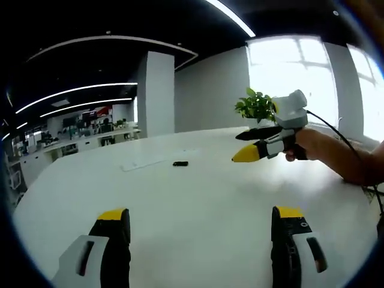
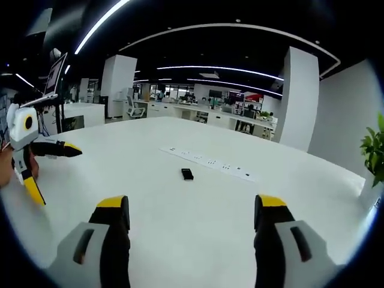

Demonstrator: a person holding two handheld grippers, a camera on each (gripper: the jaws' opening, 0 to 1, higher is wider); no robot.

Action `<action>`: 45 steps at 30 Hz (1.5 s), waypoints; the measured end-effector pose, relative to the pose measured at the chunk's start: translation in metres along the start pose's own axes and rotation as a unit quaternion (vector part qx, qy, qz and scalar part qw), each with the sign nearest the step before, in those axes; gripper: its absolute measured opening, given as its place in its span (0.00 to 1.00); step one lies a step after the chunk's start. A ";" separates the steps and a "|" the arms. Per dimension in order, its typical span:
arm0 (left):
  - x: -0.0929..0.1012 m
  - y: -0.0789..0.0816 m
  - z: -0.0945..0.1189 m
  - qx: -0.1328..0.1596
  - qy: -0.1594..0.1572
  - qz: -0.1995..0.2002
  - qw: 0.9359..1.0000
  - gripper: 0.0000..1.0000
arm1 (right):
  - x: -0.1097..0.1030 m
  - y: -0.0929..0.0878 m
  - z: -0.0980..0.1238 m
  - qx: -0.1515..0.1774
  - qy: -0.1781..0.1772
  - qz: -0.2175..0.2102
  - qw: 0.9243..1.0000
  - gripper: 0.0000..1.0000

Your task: Snap the two parts of the plastic buckle together until the buckle closes and remains connected.

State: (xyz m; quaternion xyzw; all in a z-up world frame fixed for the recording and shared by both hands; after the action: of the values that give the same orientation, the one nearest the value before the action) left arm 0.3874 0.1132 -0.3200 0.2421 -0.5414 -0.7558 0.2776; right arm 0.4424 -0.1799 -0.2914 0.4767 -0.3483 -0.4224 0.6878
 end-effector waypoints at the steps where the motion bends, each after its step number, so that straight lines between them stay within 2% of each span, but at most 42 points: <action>1: 0.001 0.000 0.000 0.000 -0.002 0.000 1.000 1.00 | -0.001 -0.001 0.001 -0.002 0.001 -0.001 1.000 0.86; 7: 0.005 0.002 0.003 0.000 -0.004 -0.004 1.000 1.00 | -0.006 -0.002 0.009 0.000 0.004 0.005 1.000 0.86; 19: 0.011 0.003 0.006 0.005 -0.006 -0.001 1.000 1.00 | -0.004 -0.005 0.019 -0.006 -0.001 0.004 1.000 0.86; 23: 0.012 0.004 0.006 0.013 -0.005 -0.001 1.000 1.00 | -0.005 -0.003 0.024 0.000 -0.001 0.004 1.000 0.86; 27: 0.013 0.003 0.007 0.008 -0.004 -0.003 1.000 1.00 | -0.009 -0.001 0.029 0.008 0.004 -0.001 1.000 0.86; 33: 0.011 0.002 0.007 0.003 -0.007 0.023 1.000 1.00 | -0.017 0.000 0.039 0.018 0.013 -0.003 1.000 0.85; 45: 0.004 0.004 0.006 0.009 -0.007 0.025 1.000 1.00 | -0.022 -0.006 0.050 0.021 0.014 -0.002 1.000 0.85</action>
State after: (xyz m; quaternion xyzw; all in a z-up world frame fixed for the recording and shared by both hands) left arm 0.3814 0.1134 -0.3147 0.2257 -0.5564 -0.7450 0.2908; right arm 0.3884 -0.1794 -0.2837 0.4978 -0.3466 -0.4095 0.6814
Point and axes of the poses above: the point that each gripper's makers call its tool centre point, and the gripper's own axes: z roughly backward along the fingers, x roughly to its right, y roughly out of its top, the point moved 10 cm from there along z, roughly backward along the fingers, and after that the axes turned 6 degrees about -z, right-handed, at the moved point
